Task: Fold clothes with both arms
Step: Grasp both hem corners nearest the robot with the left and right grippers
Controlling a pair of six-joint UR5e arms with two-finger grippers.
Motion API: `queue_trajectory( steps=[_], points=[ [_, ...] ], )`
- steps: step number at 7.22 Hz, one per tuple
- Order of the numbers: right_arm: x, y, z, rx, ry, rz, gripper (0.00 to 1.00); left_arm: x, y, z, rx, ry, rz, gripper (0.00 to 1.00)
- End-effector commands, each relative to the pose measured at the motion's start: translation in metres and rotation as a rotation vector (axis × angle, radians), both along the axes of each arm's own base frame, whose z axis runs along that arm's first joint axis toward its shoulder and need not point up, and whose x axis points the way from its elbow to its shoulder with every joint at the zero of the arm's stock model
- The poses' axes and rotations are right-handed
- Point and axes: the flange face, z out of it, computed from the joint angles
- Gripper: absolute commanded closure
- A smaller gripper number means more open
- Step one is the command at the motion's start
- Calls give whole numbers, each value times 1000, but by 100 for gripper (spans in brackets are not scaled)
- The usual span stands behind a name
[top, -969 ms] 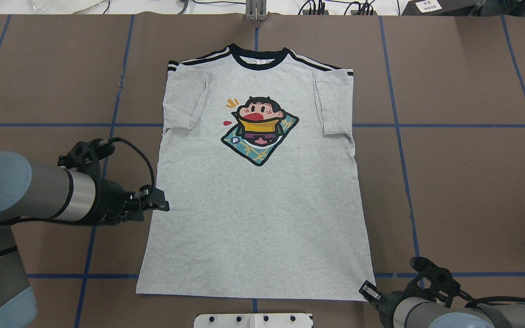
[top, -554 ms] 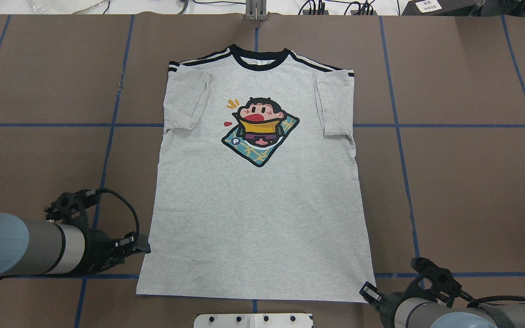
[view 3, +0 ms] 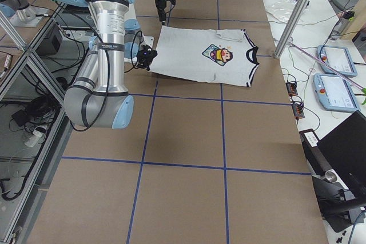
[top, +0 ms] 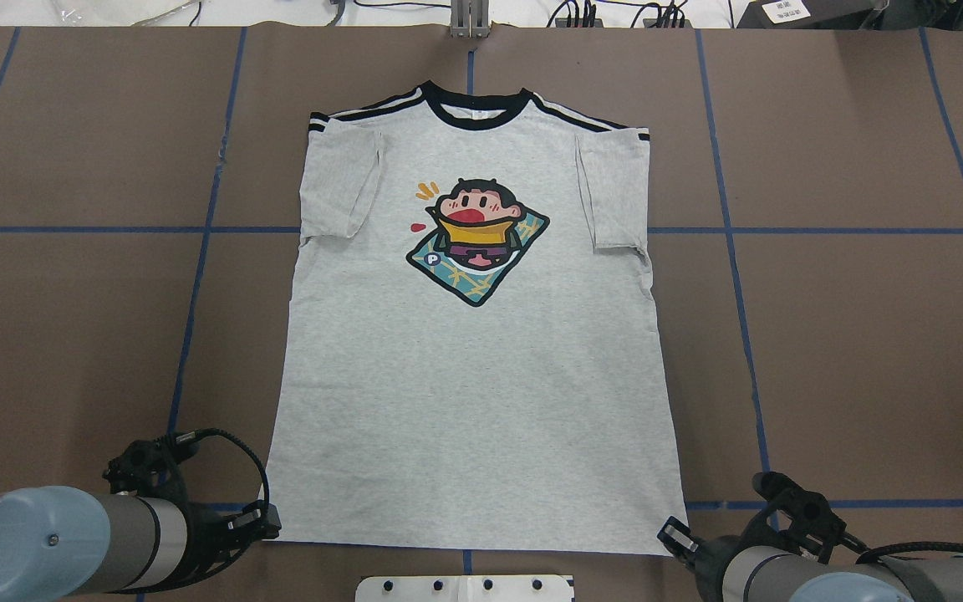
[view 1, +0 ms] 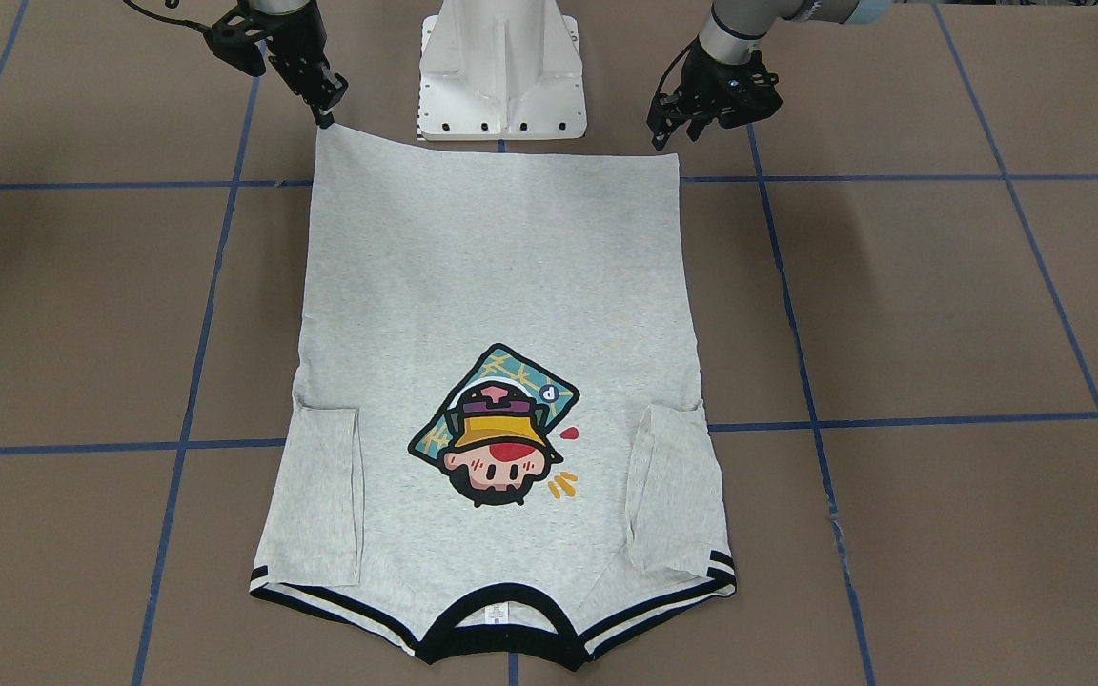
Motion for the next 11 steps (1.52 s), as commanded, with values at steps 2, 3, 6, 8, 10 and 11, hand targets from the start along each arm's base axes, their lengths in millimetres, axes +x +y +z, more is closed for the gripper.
queue_trajectory(
  steps=[2, 3, 6, 8, 10, 11],
  points=[
    [1, 0, 1, -2, 2, 0, 100, 7, 4, 5, 2, -13, -9, 32],
    [1, -1, 1, -1, 2, 1, 100, 11, 4, 5, 0, -15, -8, 32],
    [0, -1, 0, -1, 0, 1, 100, 18, 4, 11, -1, -27, -7, 34],
    [1, -1, -1, -1, -3, 1, 100, 22, 4, 18, -3, -42, -7, 46],
    [3, -1, -4, -1, -9, 1, 100, 19, 4, 16, 0, -38, -5, 100],
    [4, -1, -5, -1, -10, 1, 100, 18, 3, 14, 0, -33, -6, 100]
  ],
)
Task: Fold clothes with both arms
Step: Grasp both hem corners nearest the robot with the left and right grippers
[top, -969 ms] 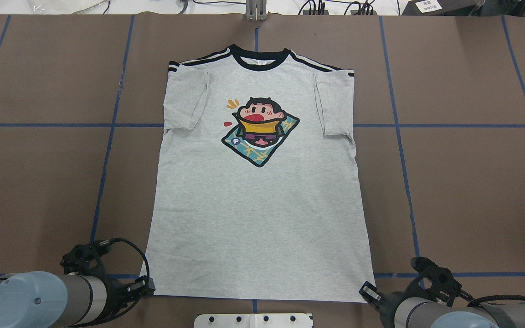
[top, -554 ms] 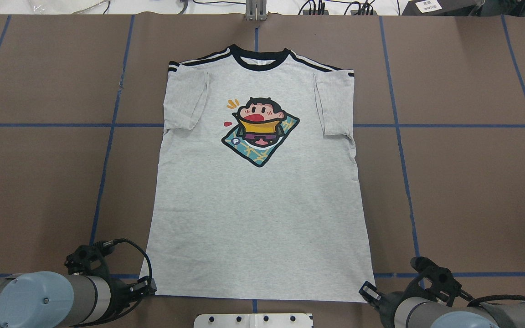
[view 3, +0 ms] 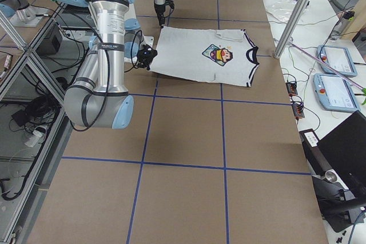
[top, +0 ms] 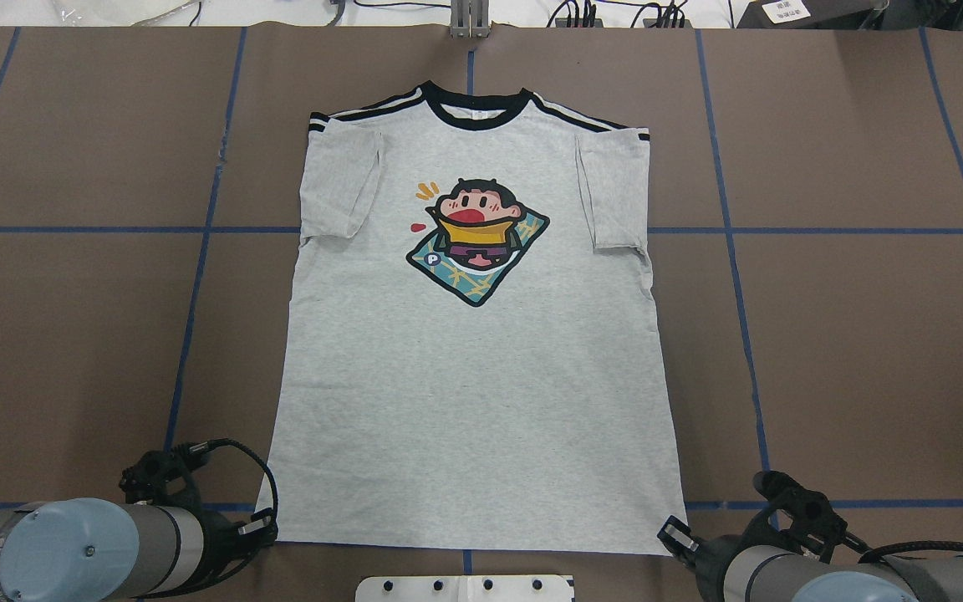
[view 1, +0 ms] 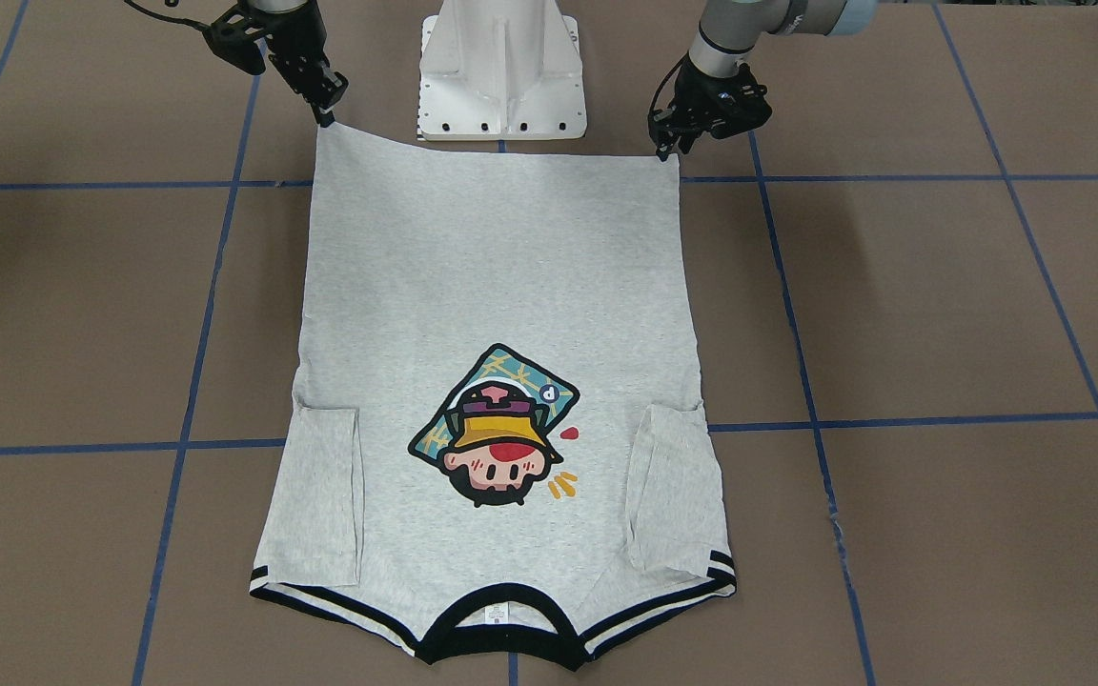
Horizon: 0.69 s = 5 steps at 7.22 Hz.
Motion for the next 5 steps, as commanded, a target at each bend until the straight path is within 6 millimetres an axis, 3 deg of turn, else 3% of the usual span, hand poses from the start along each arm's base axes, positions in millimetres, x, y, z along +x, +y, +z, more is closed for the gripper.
queue_trajectory(
  steps=[1, 3, 5],
  points=[
    [1, -1, 0, 0, 0, 2, 100, -1, 0, -2, 3, 4, 2, 100],
    [2, -1, -1, 0, -1, 3, 100, -4, -1, -8, 3, 17, 0, 100],
    [14, -2, -7, 0, -14, 3, 100, -30, -1, -47, 14, 93, 5, 100]
  ],
)
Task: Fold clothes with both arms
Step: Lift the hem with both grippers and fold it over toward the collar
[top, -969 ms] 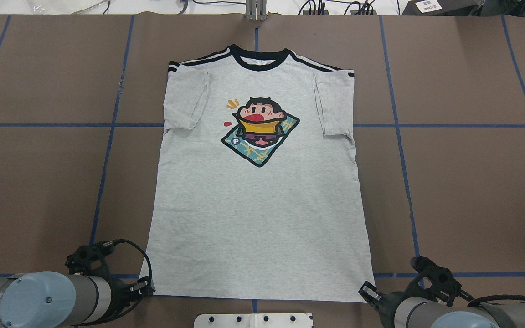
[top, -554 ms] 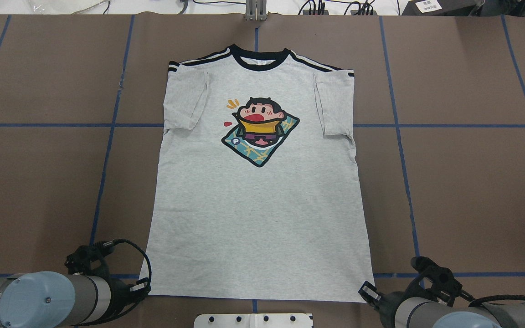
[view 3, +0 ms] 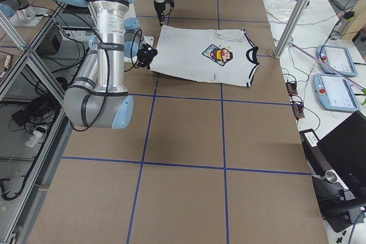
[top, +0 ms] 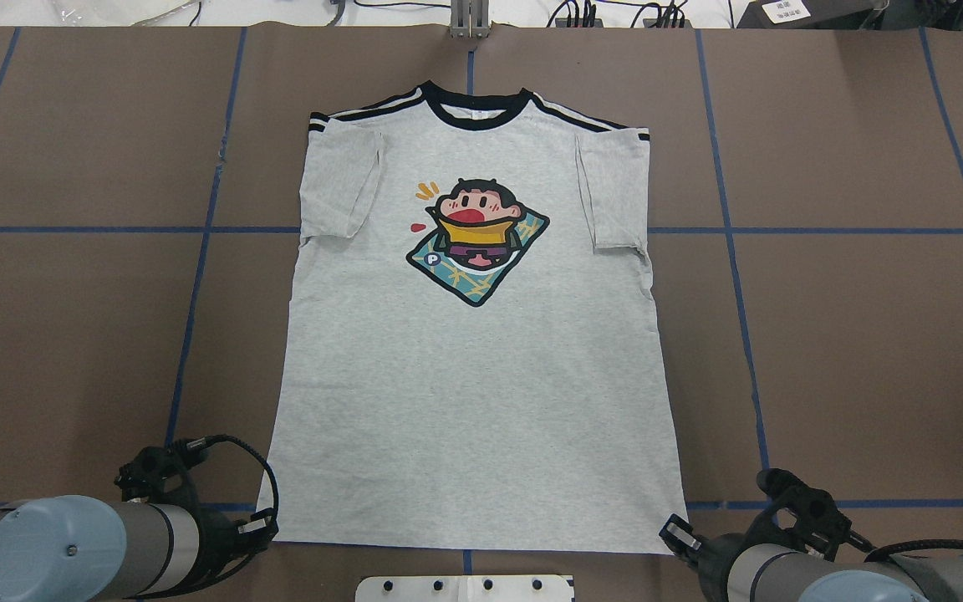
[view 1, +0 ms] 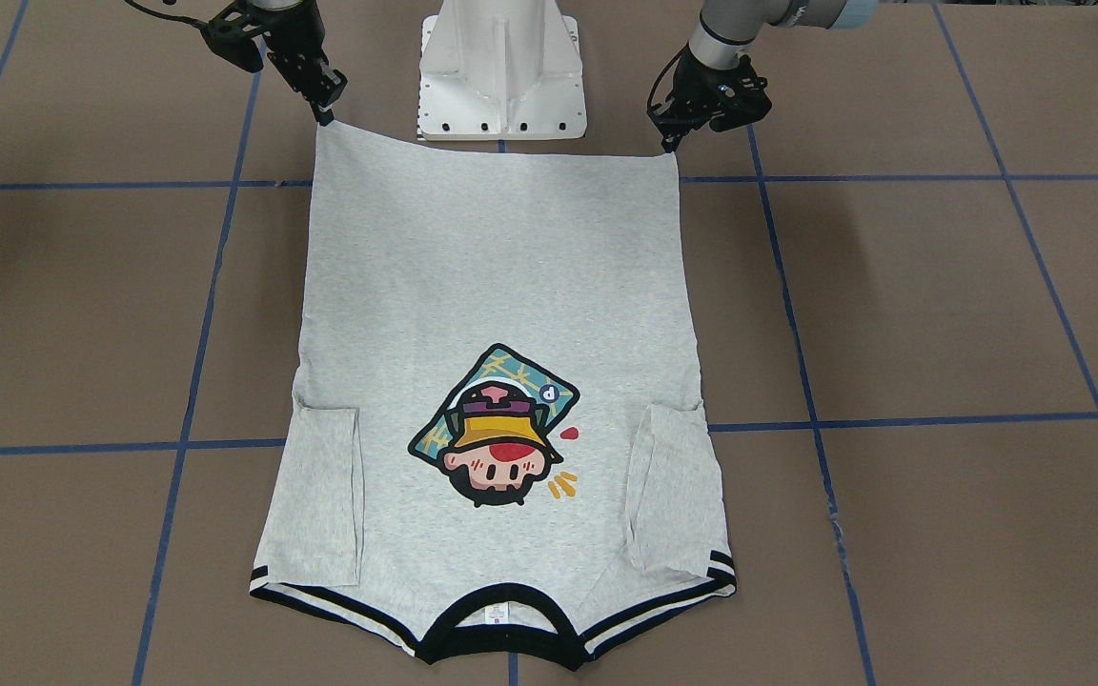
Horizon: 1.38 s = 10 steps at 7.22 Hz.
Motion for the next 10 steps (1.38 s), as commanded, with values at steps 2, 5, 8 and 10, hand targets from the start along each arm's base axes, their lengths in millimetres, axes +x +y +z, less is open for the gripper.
queue_trajectory(
  steps=[2, 5, 8, 10],
  points=[
    [39, -1, -2, 0, 4, 0, 100, -55, 10, -80, -14, 97, 41, 100],
    [84, -28, -32, -14, -57, 59, 100, -97, 11, -130, -23, 189, 45, 100],
    [90, -153, -64, 40, -50, 66, 100, -82, -125, -166, 216, 104, -113, 100],
    [63, -235, -87, 95, 58, 87, 100, -81, -231, -139, 325, -41, -179, 100]
  ],
)
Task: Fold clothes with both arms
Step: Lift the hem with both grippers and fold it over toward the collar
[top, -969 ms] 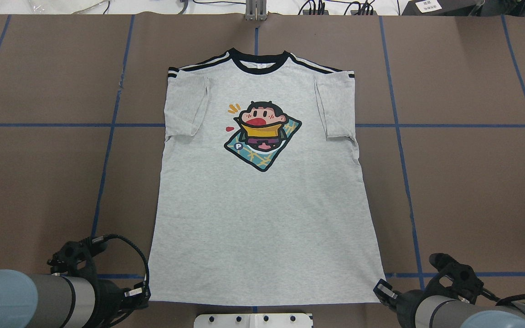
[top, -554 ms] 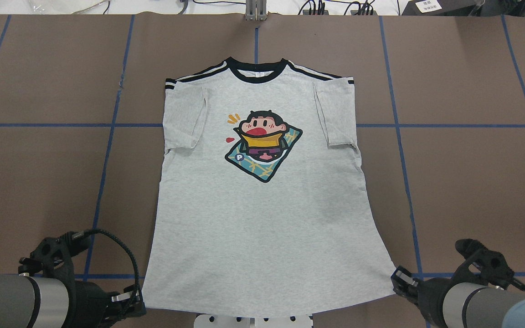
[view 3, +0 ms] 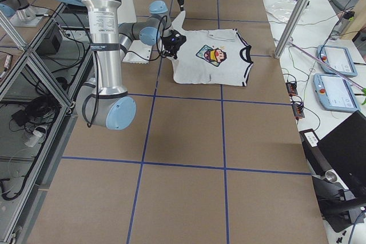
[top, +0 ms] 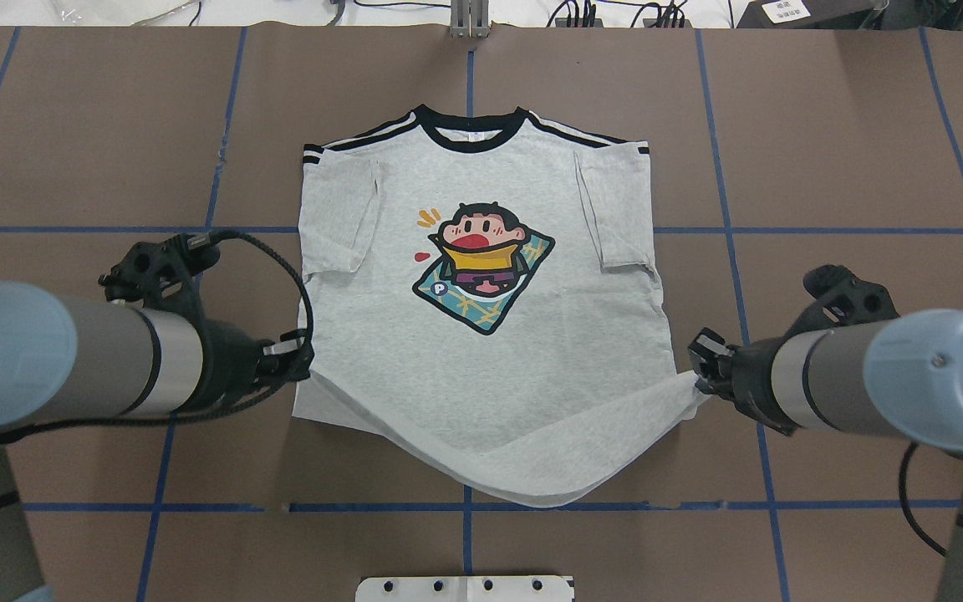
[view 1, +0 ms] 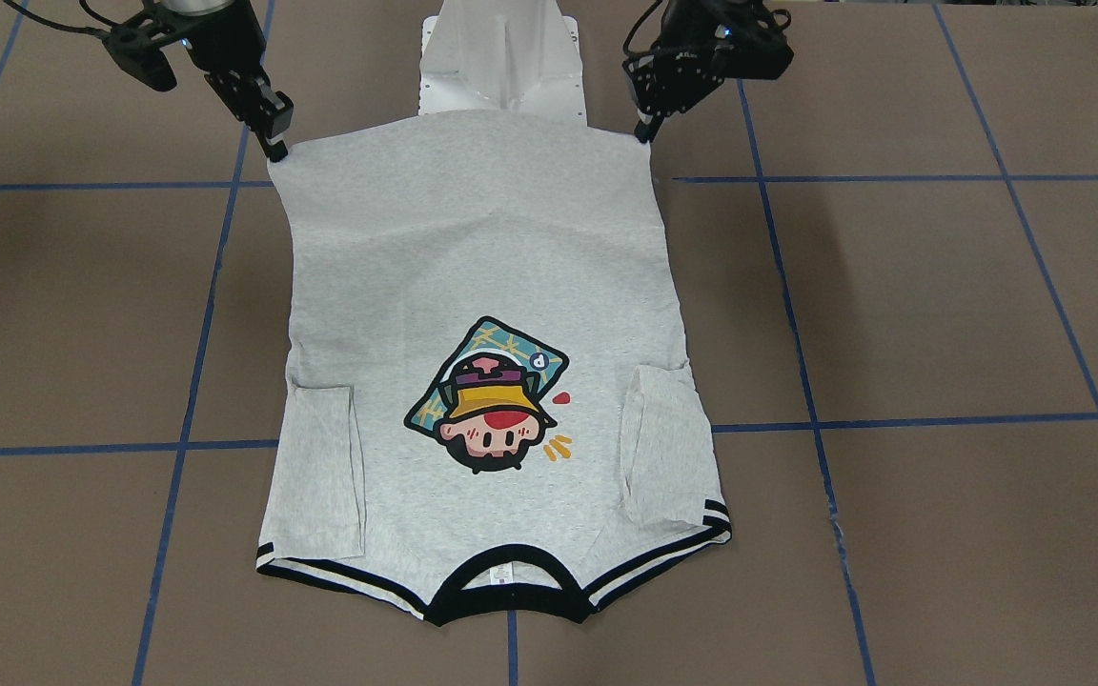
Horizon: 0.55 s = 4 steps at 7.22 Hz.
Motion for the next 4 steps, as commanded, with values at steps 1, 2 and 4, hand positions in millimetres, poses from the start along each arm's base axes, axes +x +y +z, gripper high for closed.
queue_trajectory(
  steps=[1, 2, 4],
  points=[
    [-19, -87, -3, 61, 123, -11, 100, -6, -121, 33, 112, -136, -84, 100],
    [-24, -127, -4, 109, 170, -33, 100, 5, -162, 60, 127, -139, -114, 100],
    [-41, -207, 5, 107, 263, -34, 100, 21, -236, 86, 143, -146, -170, 100]
  ],
)
